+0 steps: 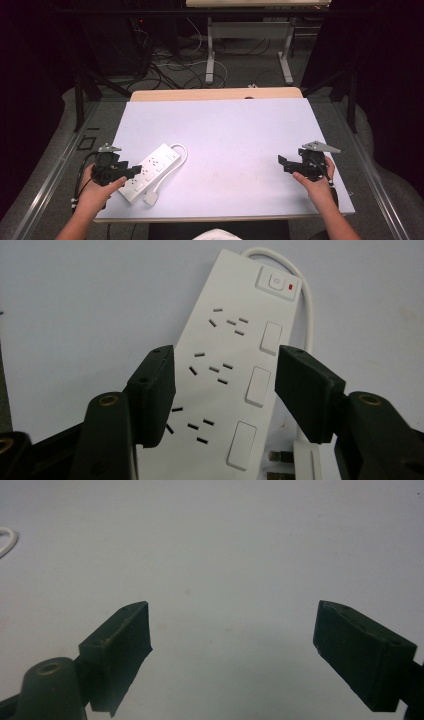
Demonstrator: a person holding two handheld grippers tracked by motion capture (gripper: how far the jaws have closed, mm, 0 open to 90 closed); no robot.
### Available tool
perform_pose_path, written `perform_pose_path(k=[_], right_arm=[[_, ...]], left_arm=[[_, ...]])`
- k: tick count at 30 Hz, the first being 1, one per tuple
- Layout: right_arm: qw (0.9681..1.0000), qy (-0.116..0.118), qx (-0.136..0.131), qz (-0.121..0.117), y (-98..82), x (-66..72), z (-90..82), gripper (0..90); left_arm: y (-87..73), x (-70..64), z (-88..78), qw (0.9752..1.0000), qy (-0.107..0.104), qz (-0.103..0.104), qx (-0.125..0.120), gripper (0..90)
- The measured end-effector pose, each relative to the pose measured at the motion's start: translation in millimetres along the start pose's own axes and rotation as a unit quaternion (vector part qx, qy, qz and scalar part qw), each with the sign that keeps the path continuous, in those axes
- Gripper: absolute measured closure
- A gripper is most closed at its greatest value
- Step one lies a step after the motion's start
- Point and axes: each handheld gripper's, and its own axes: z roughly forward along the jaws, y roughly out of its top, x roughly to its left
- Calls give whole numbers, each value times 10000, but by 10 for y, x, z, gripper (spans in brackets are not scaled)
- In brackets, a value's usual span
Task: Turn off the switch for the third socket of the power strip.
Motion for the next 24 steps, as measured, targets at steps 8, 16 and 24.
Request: perform_pose_path(k=[8,16,24], right_arm=[[10000,32,27,19,-4,-5,6,149],[10000,21,-3,41,-9,-4,18,150],[10000,39,17,45,-11,-8,22,151]], left_arm=[[-20,28,-21,9984,-68,-398,397,533],[-42,26,-9,9964,-96,-539,651,639],[-74,22,22,9949,-92,-535,853,747]])
